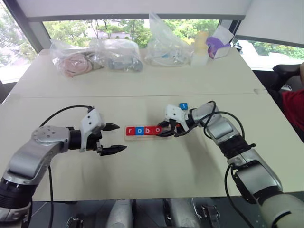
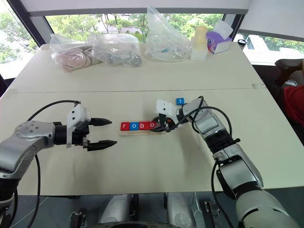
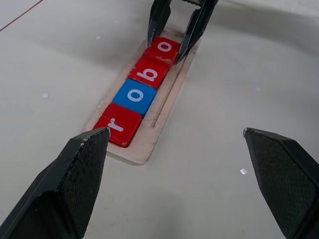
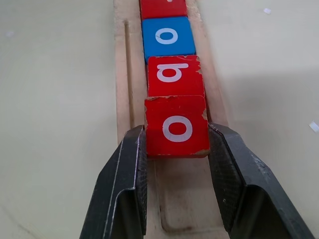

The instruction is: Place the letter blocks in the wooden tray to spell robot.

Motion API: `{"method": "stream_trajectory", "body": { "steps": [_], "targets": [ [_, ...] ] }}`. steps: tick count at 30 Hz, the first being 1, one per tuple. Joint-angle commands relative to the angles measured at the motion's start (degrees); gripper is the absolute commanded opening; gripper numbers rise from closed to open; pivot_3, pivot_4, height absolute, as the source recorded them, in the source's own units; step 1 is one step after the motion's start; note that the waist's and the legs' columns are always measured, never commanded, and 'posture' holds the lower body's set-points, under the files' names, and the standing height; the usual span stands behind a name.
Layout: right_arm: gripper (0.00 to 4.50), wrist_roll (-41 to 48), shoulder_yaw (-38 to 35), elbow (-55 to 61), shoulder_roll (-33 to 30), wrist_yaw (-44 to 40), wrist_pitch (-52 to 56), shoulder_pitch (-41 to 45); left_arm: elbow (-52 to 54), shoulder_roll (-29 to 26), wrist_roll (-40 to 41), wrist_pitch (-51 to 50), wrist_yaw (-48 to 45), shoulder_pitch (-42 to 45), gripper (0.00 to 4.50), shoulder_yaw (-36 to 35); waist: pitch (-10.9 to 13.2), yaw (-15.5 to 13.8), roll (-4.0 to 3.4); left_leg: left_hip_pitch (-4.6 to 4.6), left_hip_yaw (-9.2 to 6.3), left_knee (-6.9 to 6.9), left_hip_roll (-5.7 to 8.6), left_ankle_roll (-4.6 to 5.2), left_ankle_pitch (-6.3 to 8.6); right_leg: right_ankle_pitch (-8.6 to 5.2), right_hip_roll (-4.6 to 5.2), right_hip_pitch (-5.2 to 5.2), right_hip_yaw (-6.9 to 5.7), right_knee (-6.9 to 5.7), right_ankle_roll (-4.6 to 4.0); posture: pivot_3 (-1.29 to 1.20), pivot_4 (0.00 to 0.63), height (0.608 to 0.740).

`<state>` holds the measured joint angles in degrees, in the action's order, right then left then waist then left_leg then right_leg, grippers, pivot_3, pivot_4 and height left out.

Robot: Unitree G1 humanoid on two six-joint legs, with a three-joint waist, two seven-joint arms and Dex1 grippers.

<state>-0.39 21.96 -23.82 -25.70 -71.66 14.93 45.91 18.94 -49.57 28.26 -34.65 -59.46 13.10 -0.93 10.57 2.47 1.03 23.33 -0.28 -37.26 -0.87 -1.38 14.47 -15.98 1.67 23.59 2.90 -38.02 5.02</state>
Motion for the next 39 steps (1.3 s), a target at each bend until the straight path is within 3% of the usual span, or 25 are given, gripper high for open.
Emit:
{"method": "stream_trajectory", "body": {
  "steps": [1,10,16,24,33,39],
  "targets": [
    [1.15,-0.2,-0.4,-0.1,0.5,0.2,-0.8,0.9,1.7,0.0,0.7,-0.1,0.4,0.2,4.5,-1.1,0.0,0.0,0.0,0.0,0.0,0.0,0.0,0.0,0.0,0.0,0.0,0.0,0.0,0.0,0.0,0.0,0.15,0.735],
    [1.15,-0.4,-1.0,-0.8,0.8,1.0,-1.4,0.8,2.0,0.4,0.8,-0.4,1.0,0.3,4.5,-0.8,0.0,0.1,0.0,-0.02,0.0,-0.01,0.0,0.0,0.0,0.0,-0.01,-0.01,0.0,-0.01,0.0,0.0,0.15,0.735],
    [4.15,0.6,-2.3,-0.1,1.4,1.8,-0.5,1.2,1.9,0.4,0.3,-0.1,1.0,0.4,4.5,-0.4,0.0,0.1,0.0,-0.02,0.0,-0.01,0.0,0.0,0.0,0.0,0.0,-0.01,0.0,-0.03,0.0,0.0,0.15,0.735],
    [4.15,3.5,-7.4,3.2,-0.5,3.7,1.4,1.3,1.9,0.9,0.5,-0.2,1.3,0.5,4.5,-0.5,0.0,0.0,0.0,-0.02,0.0,-0.01,0.0,0.0,0.0,0.0,0.01,-0.01,0.0,-0.03,0.0,0.0,0.15,0.735],
    [4.15,2.8,-5.4,13.0,-2.0,2.9,0.9,-5.4,1.1,1.1,0.2,-0.2,0.7,1.5,4.5,-0.1,0.0,0.1,0.0,-0.02,0.0,-0.01,0.0,0.0,0.0,0.0,0.0,-0.01,0.0,-0.03,0.0,0.0,0.15,0.735],
    [4.15,0.5,-4.3,11.4,-2.0,5.4,-1.1,-6.0,0.9,1.1,0.0,0.0,0.6,1.6,4.5,0.0,0.0,0.0,0.0,-0.03,0.0,-0.02,0.0,0.0,0.0,0.0,-0.03,-0.01,0.0,-0.05,0.0,0.0,0.15,0.735]
  ]
}}
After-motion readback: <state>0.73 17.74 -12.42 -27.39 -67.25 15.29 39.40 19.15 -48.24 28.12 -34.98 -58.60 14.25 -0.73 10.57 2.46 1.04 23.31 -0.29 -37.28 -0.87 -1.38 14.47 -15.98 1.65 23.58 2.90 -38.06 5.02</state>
